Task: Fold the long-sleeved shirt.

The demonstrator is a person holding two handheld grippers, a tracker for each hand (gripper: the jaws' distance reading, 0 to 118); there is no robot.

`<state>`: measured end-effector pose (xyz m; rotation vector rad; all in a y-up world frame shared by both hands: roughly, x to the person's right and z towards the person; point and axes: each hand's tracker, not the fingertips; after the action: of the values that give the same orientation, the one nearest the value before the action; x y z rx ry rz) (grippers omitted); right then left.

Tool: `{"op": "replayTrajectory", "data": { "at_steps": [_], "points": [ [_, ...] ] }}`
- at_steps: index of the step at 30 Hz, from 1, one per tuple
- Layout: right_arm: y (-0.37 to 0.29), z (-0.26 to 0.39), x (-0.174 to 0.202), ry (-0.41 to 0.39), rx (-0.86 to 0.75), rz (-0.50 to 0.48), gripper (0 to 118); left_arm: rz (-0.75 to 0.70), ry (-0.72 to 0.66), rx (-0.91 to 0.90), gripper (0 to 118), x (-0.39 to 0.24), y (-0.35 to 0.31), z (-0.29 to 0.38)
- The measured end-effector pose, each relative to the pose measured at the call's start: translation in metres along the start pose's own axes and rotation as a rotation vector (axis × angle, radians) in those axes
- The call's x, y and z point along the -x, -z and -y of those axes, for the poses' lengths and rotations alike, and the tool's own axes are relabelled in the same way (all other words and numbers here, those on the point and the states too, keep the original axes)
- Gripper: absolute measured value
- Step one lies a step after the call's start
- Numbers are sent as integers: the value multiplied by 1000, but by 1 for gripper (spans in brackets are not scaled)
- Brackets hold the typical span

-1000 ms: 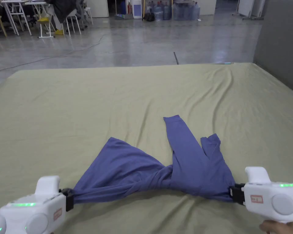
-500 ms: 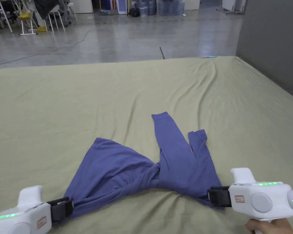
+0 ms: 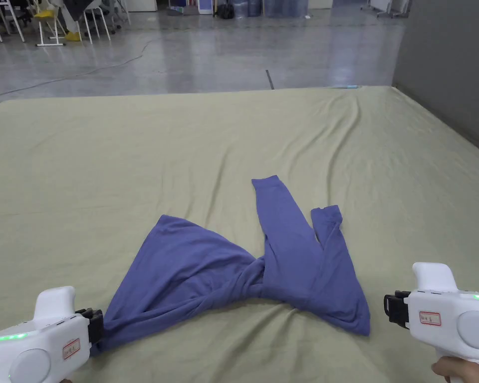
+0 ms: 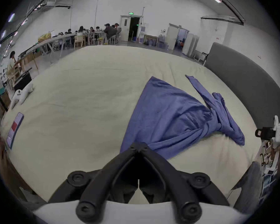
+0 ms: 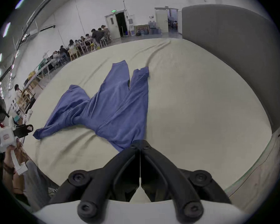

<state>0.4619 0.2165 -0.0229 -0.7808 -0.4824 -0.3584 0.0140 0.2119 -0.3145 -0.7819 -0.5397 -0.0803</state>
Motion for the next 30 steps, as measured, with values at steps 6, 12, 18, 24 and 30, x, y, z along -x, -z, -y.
{"op": "replayTrajectory", "data": {
  "at_steps": [6, 12, 18, 24, 30],
  "points": [
    [4, -15, 1, 17, 12, -6, 3, -14, -15, 5, 15, -1, 11, -15],
    [19, -25, 6, 40, 27, -38, 3, -112, 21, 83, 118, 21, 62, -5],
    [42, -57, 26, -3, 47, -52, 3, -119, 37, 203, 52, 9, 83, 16],
    [79, -138, 126, -243, -9, -217, 3, -79, 80, 126, 9, -10, 68, 5],
    [170, -230, 258, -439, 10, -349, 106, -23, -39, 115, 9, 6, 63, 0]
  ]
}}
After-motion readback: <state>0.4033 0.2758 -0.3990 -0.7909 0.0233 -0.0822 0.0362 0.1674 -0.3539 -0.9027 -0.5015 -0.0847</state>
